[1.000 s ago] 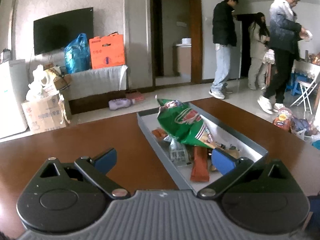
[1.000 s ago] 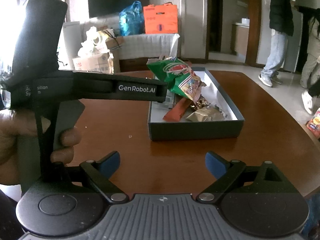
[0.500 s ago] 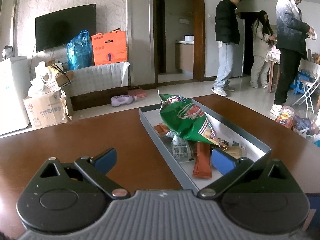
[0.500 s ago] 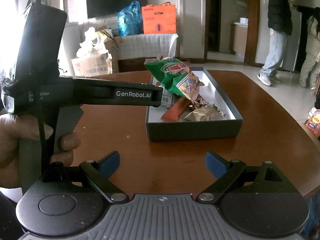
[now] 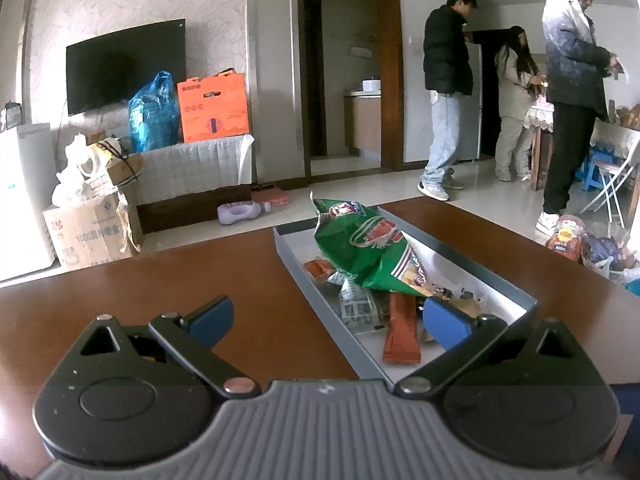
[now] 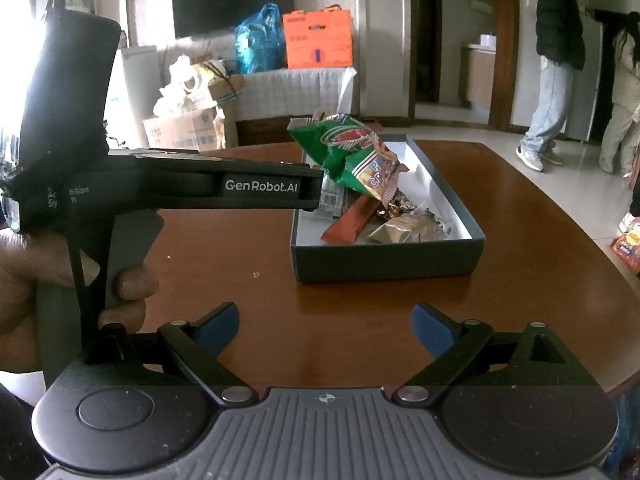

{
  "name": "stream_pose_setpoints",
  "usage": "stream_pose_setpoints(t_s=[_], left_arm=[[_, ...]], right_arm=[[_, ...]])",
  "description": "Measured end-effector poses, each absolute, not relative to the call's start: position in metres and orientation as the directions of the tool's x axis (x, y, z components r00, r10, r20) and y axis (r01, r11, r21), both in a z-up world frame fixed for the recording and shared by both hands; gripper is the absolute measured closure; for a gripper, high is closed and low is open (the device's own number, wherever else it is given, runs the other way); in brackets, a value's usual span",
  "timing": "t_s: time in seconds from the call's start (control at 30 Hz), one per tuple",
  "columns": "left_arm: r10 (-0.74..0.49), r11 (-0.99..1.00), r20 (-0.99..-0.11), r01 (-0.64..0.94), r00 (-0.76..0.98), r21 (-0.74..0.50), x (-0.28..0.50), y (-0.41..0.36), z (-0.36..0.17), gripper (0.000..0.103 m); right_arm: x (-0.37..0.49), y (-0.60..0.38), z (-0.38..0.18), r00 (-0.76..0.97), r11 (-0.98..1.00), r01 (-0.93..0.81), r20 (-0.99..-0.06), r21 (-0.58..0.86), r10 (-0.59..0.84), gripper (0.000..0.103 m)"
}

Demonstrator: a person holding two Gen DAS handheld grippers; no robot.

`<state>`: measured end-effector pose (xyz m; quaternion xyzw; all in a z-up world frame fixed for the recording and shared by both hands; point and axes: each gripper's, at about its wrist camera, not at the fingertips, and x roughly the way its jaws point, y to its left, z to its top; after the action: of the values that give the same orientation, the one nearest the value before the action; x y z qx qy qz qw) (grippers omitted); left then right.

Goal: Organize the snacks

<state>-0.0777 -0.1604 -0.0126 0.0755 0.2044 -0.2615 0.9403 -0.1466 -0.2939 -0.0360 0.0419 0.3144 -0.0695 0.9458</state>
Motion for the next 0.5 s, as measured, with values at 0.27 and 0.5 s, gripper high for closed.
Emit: stream_pose_setpoints(t_s=[0.27,0.5], left_arm=[[-0.444,0.86,-0.435,0.509,0.783,0.037,-0.0739,-0.1618,-0.0171,0.001],[-0.449,0.859,-0.443,0.511,0.776,0.025,-0.0734,-0.1634,-0.0189,0.001]], right_arm=[[-0.1463,-0.294,-0.0364,0.791,0.987,0.158,-0.602,0.035,-0.105,0.008],[-0.1464,-0.294,-0.0364,0.792,0.987,0.158,-0.602,0.034,-0.106,0.009]])
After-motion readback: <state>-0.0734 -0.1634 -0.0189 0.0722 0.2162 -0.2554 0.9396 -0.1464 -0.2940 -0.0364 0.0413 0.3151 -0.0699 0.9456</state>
